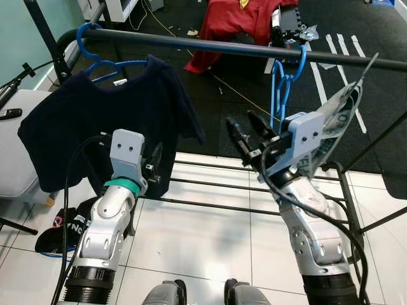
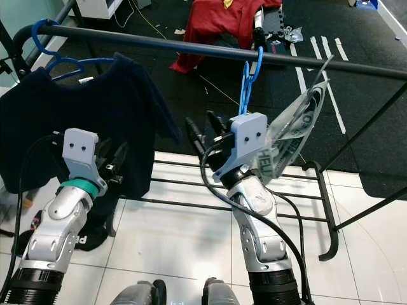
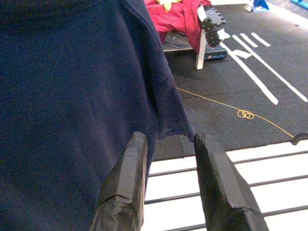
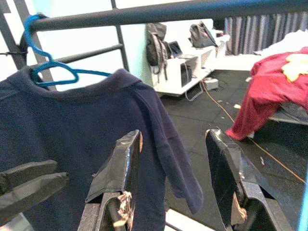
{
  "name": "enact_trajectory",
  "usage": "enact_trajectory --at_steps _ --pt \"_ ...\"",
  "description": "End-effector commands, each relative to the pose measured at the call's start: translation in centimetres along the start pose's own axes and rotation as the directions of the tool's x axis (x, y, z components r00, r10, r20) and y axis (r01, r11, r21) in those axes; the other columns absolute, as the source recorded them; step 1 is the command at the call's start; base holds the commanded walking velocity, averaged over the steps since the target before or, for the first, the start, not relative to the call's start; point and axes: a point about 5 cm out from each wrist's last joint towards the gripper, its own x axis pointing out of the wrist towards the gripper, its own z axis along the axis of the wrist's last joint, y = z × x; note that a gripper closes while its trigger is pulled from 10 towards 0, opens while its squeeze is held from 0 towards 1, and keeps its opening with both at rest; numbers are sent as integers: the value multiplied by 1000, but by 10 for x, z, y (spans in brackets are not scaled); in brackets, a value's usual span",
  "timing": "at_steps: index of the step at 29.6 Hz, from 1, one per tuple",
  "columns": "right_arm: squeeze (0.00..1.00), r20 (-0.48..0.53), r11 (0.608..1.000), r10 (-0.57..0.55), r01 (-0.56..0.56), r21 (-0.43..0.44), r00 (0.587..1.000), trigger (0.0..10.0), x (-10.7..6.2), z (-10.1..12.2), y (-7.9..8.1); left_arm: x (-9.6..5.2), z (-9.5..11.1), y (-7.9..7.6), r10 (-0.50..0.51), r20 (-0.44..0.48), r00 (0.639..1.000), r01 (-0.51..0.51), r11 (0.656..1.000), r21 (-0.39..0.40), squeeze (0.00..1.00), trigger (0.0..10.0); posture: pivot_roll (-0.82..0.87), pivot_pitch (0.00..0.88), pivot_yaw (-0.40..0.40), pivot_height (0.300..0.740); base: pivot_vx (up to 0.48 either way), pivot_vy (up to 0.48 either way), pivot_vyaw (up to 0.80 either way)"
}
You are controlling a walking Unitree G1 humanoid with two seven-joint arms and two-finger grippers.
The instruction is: Hang hanger
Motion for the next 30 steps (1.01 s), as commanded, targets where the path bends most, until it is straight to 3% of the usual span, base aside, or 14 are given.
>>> enact_trajectory --at_steps 1,8,30 --pt "0 -34 1000 -24 25 13 999 10000 -3 -8 -2 -1 -3 -3 -14 -19 1000 14 1000 -10 0 10000 -41 75 56 740 0 0 0" --pt "0 -54 998 -55 56 22 997 10000 -5 -14 -4 -1 -3 -7 -37 -22 999 37 999 -8 0 10000 -40 79 58 740 0 0 0" --pt "0 -77 996 -70 73 41 995 10000 -6 -19 -2 -3 -3 -11 -60 -30 998 60 998 -7 0 10000 -34 101 60 740 0 341 0"
